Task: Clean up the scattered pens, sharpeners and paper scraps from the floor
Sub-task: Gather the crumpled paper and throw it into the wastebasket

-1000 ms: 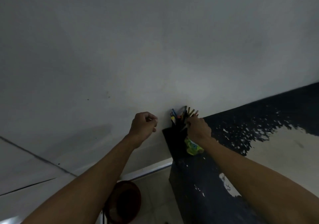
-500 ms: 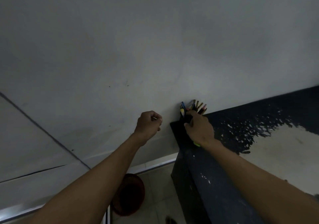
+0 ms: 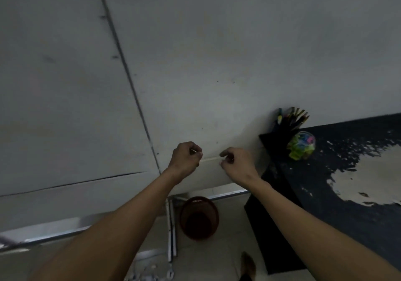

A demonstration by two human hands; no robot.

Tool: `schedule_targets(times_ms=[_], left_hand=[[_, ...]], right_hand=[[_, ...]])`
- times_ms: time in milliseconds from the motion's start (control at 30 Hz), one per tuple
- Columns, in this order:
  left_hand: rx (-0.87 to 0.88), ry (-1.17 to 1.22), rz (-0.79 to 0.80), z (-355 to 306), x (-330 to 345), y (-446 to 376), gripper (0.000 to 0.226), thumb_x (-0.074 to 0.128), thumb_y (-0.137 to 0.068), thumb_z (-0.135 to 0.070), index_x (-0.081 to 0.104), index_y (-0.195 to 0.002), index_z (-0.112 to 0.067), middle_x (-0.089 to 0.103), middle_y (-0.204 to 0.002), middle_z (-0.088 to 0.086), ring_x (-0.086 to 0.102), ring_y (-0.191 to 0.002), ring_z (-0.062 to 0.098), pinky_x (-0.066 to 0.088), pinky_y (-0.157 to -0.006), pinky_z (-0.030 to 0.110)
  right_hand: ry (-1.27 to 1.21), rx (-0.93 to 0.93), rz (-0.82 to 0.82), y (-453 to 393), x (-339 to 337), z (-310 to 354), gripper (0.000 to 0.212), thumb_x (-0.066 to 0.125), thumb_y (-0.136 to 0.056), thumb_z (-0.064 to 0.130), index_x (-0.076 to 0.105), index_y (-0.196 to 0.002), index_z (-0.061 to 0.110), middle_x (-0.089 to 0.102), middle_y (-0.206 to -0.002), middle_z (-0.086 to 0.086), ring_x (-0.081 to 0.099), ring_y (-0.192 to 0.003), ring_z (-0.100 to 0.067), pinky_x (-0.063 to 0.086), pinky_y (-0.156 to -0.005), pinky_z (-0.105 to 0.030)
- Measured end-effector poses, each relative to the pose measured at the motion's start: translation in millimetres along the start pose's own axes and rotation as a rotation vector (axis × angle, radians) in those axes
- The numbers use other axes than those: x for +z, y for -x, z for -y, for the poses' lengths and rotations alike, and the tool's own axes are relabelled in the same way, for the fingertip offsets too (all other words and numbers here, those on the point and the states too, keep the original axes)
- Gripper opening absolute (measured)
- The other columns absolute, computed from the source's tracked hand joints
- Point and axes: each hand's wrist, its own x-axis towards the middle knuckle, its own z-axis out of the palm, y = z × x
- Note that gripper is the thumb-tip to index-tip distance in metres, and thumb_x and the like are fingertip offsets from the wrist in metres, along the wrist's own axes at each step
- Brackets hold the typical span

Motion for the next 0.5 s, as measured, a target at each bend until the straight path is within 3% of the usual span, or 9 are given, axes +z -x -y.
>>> schedule_targets(times_ms=[167, 267, 500], left_hand=[[-0.058, -0.008, -0.055, 55, -52, 59, 0.006, 0.06, -0.09, -0.016, 0.066, -0.092, -0.014, 0.068, -0.084, 0.006, 0.069, -0.072, 0.021, 0.052, -0.061, 0.026], [-0.096, 0.031, -0.082, 84, -77, 94, 0.006, 0.06, -0.089, -0.014, 0.066, -0.09, -0.013, 0.068, -0.083, 0.008, 0.069, -0.071, 0.023, 0.056, -0.069, 0.034], [-0.192, 0.103, -0.25, 136, -123, 170, 0.009, 0.062, -0.087, -0.014, 0.066, -0.082, -0.02, 0.069, -0.081, 0.007, 0.07, -0.073, 0.025, 0.056, -0.07, 0.033]], right_hand=[[-0.05, -0.041, 0.074, 60, 56, 56, 0.018, 0.071, -0.083, 0.018, 0.072, -0.1, 0.016, 0.067, -0.075, 0.004, 0.062, -0.07, -0.006, 0.041, -0.062, -0.012], [-0.053, -0.062, 0.143, 96, 83, 81, 0.02, 0.071, -0.084, 0.018, 0.07, -0.104, 0.016, 0.067, -0.08, 0.003, 0.063, -0.074, -0.008, 0.042, -0.064, -0.013], [-0.005, -0.16, 0.313, 151, 127, 121, 0.021, 0.068, -0.084, 0.014, 0.069, -0.104, 0.018, 0.066, -0.08, 0.003, 0.063, -0.074, -0.011, 0.049, -0.071, -0.024]])
